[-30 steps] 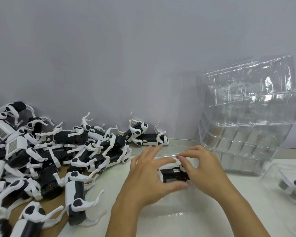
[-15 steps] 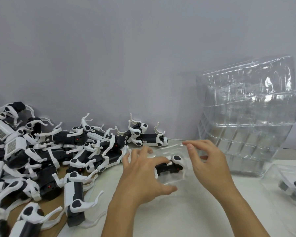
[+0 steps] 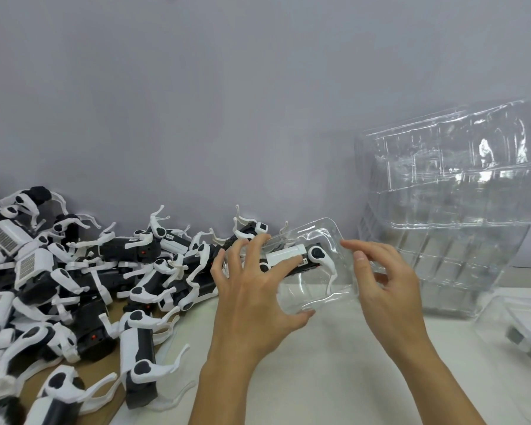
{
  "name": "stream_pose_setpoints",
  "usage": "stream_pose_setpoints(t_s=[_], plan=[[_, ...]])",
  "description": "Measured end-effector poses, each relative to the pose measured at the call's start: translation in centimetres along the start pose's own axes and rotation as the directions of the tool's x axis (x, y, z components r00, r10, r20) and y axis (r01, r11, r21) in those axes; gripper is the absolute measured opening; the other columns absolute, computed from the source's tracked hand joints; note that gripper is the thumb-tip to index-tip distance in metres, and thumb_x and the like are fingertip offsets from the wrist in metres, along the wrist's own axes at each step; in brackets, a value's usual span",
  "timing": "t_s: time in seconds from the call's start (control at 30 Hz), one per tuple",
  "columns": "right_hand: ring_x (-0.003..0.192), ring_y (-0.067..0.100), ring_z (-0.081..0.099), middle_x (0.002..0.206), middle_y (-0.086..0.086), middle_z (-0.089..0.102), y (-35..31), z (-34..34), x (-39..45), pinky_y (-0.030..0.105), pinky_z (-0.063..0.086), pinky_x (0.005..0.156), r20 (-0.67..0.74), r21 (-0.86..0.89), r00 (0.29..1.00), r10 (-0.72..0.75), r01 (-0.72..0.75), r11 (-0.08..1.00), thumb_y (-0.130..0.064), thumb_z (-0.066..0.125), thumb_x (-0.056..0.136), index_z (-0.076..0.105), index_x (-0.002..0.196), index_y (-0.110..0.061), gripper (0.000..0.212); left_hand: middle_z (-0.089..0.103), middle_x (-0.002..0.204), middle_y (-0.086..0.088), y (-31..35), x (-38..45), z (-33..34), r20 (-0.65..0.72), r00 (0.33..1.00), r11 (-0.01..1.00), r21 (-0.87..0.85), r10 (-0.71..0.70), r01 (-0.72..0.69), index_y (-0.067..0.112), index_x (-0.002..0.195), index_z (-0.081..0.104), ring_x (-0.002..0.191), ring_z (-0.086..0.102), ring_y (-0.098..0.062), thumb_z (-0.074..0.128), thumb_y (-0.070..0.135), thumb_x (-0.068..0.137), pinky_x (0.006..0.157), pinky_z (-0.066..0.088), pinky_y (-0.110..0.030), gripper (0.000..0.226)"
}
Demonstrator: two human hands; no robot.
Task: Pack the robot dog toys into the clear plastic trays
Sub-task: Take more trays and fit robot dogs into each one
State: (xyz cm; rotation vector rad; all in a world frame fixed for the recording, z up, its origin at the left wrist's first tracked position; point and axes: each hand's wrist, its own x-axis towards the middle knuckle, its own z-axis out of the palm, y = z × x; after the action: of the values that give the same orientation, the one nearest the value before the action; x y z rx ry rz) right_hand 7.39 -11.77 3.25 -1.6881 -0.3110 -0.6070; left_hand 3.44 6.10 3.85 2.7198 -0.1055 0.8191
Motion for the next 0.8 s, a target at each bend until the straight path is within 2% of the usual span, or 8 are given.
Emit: stream_pose_setpoints(t_s=[0.13, 0.23, 0.3, 0.4, 0.5, 0.57, 0.63, 0.8], plan=[[0.108, 0.002, 0.057, 0.113, -0.014, 0.061, -0.3, -0.1, 0.0, 0.022, 0.046, 0.083, -0.047, 0.086, 0.999, 0.014, -0.01, 0.996, -0.03, 0.049, 0.094, 0.064, 0.116, -0.04, 0.029, 0.036, 0.143, 0.014, -0.2, 0.1, 0.0, -0.051, 0.988, 0.962, -0.242, -0.145, 0.129, 0.056, 0.119, 0.06, 0.138, 0.025, -0.016, 0.067, 0.076, 0.054, 0.116, 0.012, -0.041, 0.069], [0.108, 0.008, 0.058, 0.112, -0.008, 0.063, -0.3, -0.3, 0.0, 0.032, 0.048, 0.086, -0.066, 0.176, 0.996, 0.052, -0.04, 0.984, -0.034, 0.045, 0.091, 0.062, 0.118, -0.038, 0.032, 0.045, 0.134, 0.018, -0.7, 0.3, -0.5, -0.092, 0.934, 0.777, -0.587, -0.345, 0.229, 0.056, 0.114, 0.063, 0.133, 0.037, -0.006, 0.068, 0.077, 0.052, 0.114, 0.031, -0.043, 0.065], [0.107, 0.011, 0.06, 0.108, -0.009, 0.065, -0.2, -0.3, 0.0, 0.036, 0.049, 0.086, -0.04, 0.197, 0.997, 0.071, -0.062, 0.978, -0.034, 0.046, 0.09, 0.063, 0.115, -0.038, 0.03, 0.056, 0.131, 0.014, -1.0, 0.5, -1.0, -0.023, 0.899, 0.562, -0.787, -0.438, 0.254, 0.044, 0.118, 0.068, 0.127, 0.048, -0.003, 0.073, 0.069, 0.059, 0.11, 0.041, -0.042, 0.064], [0.103, 0.01, 0.061, 0.101, -0.012, 0.068, -0.2, -0.2, 0.0, 0.035, 0.049, 0.084, 0.03, 0.206, 0.996, 0.09, -0.094, 0.974, -0.034, 0.049, 0.088, 0.066, 0.11, -0.038, 0.028, 0.067, 0.126, 0.005, -1.0, 0.5, -1.5, 0.137, 0.909, 0.203, -0.952, -0.393, 0.231, 0.03, 0.122, 0.07, 0.125, 0.057, -0.015, 0.067, 0.067, 0.073, 0.109, 0.039, -0.053, 0.061], [0.102, 0.008, 0.064, 0.103, -0.011, 0.07, -0.5, 0.0, -0.2, 0.033, 0.049, 0.086, 0.162, 0.213, 0.981, 0.102, -0.136, 0.968, -0.038, 0.054, 0.085, 0.07, 0.106, -0.043, 0.026, 0.066, 0.128, -0.002, -0.5, 0.0, -1.3, 0.364, 0.856, -0.308, -0.916, -0.367, 0.258, 0.025, 0.108, 0.076, 0.115, 0.065, -0.031, 0.068, 0.064, 0.075, 0.09, 0.053, -0.057, 0.052], [0.103, 0.009, 0.065, 0.106, -0.009, 0.071, -0.8, 0.4, -0.3, 0.034, 0.05, 0.088, 0.253, 0.225, 0.962, 0.1, -0.159, 0.961, -0.041, 0.058, 0.084, 0.069, 0.108, -0.044, 0.026, 0.065, 0.124, -0.004, -0.2, -0.2, -0.9, 0.469, 0.819, -0.556, -0.798, -0.331, 0.232, 0.018, 0.097, 0.078, 0.114, 0.064, -0.035, 0.08, 0.062, 0.065, 0.084, 0.054, -0.061, 0.055], [0.103, 0.011, 0.066, 0.107, -0.007, 0.071, -1.3, 0.8, -0.5, 0.032, 0.052, 0.086, 0.306, 0.239, 0.947, 0.093, -0.171, 0.956, -0.041, 0.063, 0.082, 0.069, 0.109, -0.044, 0.028, 0.062, 0.128, -0.005, 0.2, -0.5, -0.9, 0.505, 0.817, -0.651, -0.725, -0.279, 0.225, 0.017, 0.105, 0.075, 0.12, 0.057, -0.041, 0.083, 0.064, 0.059, 0.09, 0.047, -0.067, 0.066], [0.099, 0.01, 0.068, 0.104, -0.005, 0.072, -2.3, 1.5, -0.7, 0.027, 0.056, 0.084, 0.361, 0.227, 0.931, 0.047, -0.137, 0.964, -0.036, 0.073, 0.083, 0.069, 0.112, -0.03, 0.03, 0.047, 0.147, -0.02, 0.1, -0.7, -0.7, 0.482, 0.867, -0.667, -0.688, -0.127, 0.285, 0.02, 0.137, 0.058, 0.131, 0.047, -0.049, 0.068, 0.072, 0.073, 0.104, 0.032, -0.073, 0.083]])
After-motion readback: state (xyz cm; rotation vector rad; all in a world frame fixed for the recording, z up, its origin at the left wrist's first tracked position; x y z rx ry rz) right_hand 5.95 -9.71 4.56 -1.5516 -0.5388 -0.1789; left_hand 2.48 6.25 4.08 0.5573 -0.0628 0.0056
